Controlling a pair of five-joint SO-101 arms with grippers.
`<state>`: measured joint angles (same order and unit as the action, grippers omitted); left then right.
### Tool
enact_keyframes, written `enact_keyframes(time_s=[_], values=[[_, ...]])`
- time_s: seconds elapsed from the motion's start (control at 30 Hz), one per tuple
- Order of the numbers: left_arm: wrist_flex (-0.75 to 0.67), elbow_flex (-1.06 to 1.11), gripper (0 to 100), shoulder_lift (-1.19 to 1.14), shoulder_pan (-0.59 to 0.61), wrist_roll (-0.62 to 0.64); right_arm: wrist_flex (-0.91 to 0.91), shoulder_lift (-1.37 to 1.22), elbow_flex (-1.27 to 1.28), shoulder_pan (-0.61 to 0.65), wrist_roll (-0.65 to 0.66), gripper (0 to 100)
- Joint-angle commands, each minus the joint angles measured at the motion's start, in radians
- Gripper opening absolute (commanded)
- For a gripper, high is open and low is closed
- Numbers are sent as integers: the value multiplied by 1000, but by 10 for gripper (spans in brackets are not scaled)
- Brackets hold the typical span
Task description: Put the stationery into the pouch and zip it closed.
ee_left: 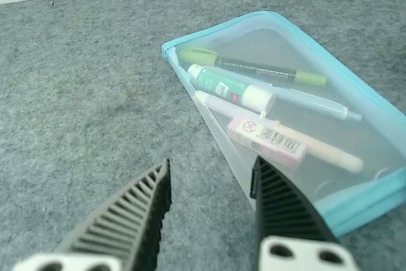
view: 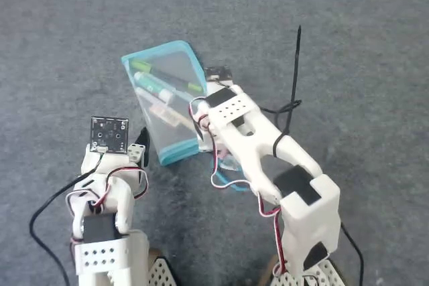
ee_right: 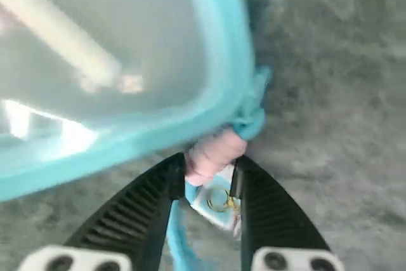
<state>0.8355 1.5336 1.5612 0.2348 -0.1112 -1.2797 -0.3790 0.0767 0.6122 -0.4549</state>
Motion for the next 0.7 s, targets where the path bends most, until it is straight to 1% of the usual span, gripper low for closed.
enact_keyframes(time_s=[0.0, 0.07, 0.13, 0.2, 0.27, 0.3, 0.33, 0.5, 0.67], values=[[-20, -10, 198, 6, 3, -11, -45, -8, -34, -64, -11, 117], [-20, -10, 198, 6, 3, -11, -44, -12, -35, -90, -9, 118], [-20, -10, 198, 6, 3, -11, -44, -8, -35, -99, 32, 130], [-20, -10, 198, 6, 2, -11, -44, -7, -35, -99, 133, 110], [-20, -4, 198, 6, 2, -11, -39, -2, -55, -96, 244, 22], [-21, -2, 198, 6, 2, -11, -39, 10, -63, -97, 284, 0], [-31, 1, 198, 6, 2, -11, -44, 31, -63, -99, 302, 18], [-37, 1, 196, 5, 2, -11, -51, 225, -40, -111, 321, 6], [-37, 1, 196, 6, 2, -11, -42, 484, 41, -108, 419, 6]])
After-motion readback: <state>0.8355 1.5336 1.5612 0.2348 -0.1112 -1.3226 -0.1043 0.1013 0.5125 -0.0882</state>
